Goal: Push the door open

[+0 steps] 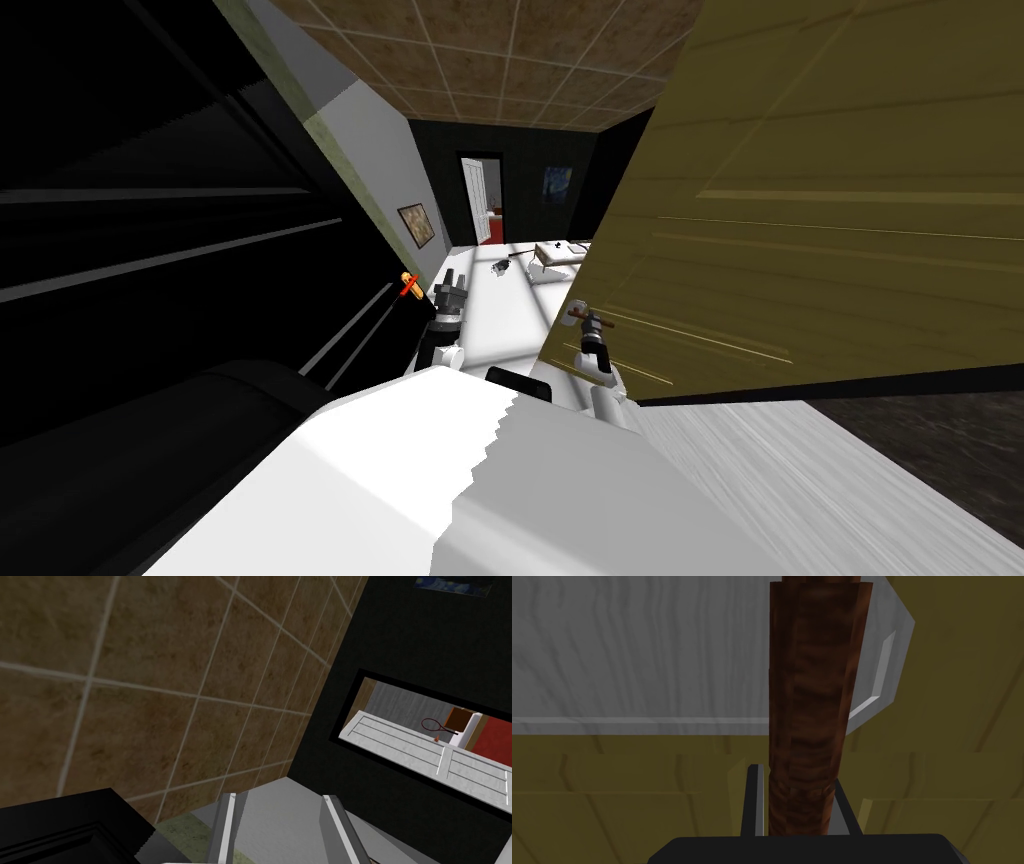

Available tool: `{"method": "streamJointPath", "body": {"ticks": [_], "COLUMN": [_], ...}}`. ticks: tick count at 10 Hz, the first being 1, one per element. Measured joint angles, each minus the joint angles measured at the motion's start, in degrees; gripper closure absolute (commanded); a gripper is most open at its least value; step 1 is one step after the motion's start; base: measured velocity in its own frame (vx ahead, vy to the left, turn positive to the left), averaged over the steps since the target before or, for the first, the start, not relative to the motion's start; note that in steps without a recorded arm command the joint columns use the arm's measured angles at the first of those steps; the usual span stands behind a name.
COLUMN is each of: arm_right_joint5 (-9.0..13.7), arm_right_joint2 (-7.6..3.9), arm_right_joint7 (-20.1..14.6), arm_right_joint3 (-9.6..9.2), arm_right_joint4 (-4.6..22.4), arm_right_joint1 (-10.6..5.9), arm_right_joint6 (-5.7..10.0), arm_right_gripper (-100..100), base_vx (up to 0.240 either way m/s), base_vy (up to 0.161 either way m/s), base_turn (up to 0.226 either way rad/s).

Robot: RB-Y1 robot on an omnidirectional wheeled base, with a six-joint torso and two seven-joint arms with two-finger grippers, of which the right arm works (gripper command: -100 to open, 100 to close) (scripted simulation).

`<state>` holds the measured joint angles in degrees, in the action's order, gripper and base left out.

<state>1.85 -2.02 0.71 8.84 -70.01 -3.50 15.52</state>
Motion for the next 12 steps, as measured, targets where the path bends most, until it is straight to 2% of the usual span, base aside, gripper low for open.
{"method": "streamJointPath", "body": {"ticks": [2, 5, 7, 9, 10, 12], "arm_right_joint5": [0.3, 0.5, 0.8, 1.0, 1.1, 1.3], "arm_right_joint2": [-0.65, -0.73, -1.34, -1.36, -1.26, -1.32], "arm_right_joint7": [-0.1, 0.5, 0.4, 0.6, 0.7, 1.1], "arm_right_joint3": [0.98, 3.12, 4.42, 5.68, 6.23, 7.64], "arm_right_joint4": [1.3, 0.9, 0.9, 0.5, -0.5, 0.9], "arm_right_joint1": [-0.75, -1.10, -0.82, -0.33, 0.15, -0.59], "arm_right_joint6": [0.69, 0.32, 0.37, 0.42, -0.17, 0.29], "arm_right_gripper": [100, 100, 100, 100, 100, 100], "base_vx": [0.213, 0.194, 0.203, 0.146, 0.126, 0.148], "base_vy": [0.032, 0.093, 0.079, 0.067, 0.060, 0.048], "base_turn": [-0.059, -0.080, -0.070, -0.076, -0.060, -0.060]}}
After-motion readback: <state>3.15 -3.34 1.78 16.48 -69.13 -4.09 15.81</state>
